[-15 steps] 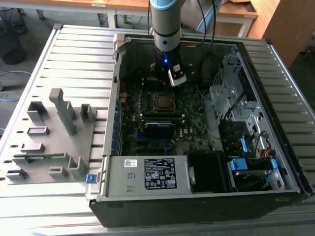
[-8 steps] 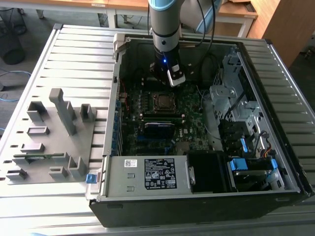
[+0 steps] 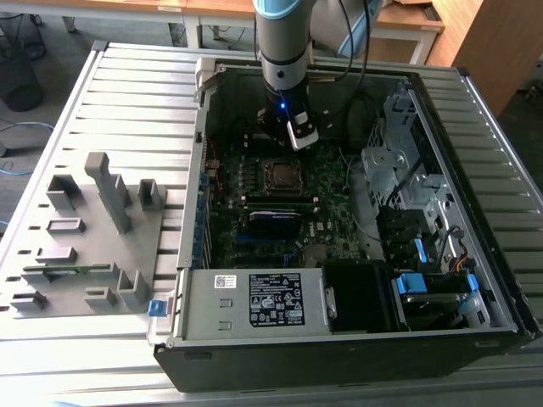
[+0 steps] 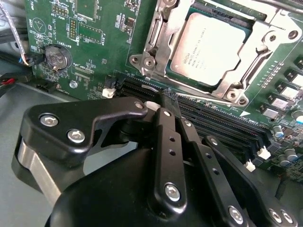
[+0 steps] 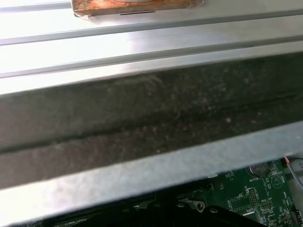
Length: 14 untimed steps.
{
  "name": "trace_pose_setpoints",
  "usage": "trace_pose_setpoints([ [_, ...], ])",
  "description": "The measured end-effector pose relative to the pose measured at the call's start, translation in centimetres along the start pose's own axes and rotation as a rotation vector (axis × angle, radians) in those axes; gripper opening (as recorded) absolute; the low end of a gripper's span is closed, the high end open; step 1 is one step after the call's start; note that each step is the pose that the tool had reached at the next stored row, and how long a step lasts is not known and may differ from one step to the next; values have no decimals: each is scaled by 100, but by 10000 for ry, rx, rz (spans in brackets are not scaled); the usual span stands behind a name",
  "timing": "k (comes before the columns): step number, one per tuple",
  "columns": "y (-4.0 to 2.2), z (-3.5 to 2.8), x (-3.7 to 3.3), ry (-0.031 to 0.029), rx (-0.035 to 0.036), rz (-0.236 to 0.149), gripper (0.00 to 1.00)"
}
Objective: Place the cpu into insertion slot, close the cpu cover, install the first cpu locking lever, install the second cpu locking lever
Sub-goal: 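Install the first cpu locking lever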
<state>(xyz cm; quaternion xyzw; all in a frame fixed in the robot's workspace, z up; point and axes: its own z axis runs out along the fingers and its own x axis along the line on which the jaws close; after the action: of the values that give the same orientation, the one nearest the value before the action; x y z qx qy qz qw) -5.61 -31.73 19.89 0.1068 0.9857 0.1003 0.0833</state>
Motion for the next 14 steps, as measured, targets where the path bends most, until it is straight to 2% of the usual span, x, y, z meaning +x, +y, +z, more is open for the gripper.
trace_pose_setpoints([
  [10, -4, 3, 13, -39, -30, 3, 10],
  [14, -4, 4, 14, -62, -32, 133, 10],
])
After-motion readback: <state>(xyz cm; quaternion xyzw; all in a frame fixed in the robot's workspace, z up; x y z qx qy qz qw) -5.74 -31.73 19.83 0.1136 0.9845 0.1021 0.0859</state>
